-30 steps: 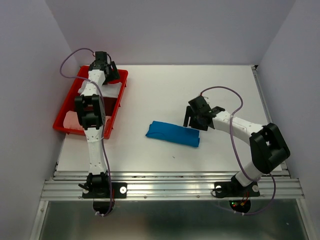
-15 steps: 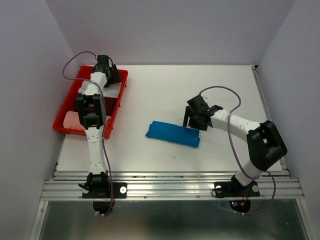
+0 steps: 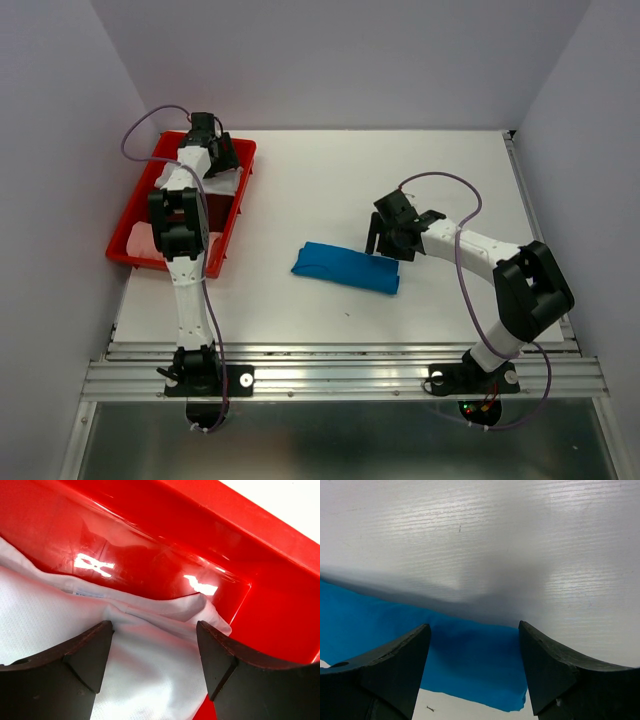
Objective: Roll the t-shirts
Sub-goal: Move the bin to the center of the board.
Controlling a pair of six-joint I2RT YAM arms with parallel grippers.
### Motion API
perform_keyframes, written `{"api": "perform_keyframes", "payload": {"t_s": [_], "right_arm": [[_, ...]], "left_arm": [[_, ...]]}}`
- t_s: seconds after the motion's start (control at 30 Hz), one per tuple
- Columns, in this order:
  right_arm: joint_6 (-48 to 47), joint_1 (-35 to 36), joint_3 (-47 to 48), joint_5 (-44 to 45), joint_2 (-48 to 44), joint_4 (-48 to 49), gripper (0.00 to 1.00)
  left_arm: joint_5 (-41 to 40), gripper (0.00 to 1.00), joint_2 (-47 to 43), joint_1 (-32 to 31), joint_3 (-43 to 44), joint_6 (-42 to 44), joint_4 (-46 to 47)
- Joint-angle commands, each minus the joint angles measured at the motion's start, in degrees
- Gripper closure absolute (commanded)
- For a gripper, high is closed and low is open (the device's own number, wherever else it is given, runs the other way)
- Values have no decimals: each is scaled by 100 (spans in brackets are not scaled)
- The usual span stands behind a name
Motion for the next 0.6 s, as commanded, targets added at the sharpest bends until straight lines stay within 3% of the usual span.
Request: {"api": "perform_keyframes", "payload": {"t_s": [0.0,0.3,0.57], "right_arm": [[-53,-35,220,84,-97,-31,24],[8,-35,97,233,-501,-75,24],[272,-35,-307,6,-782,179,23]], "left_arm": [[24,21,-286,62,465,82,-449],[437,20,-505,44,801,-269,42],[480,20,-1585,-87,451,-209,-124]]}}
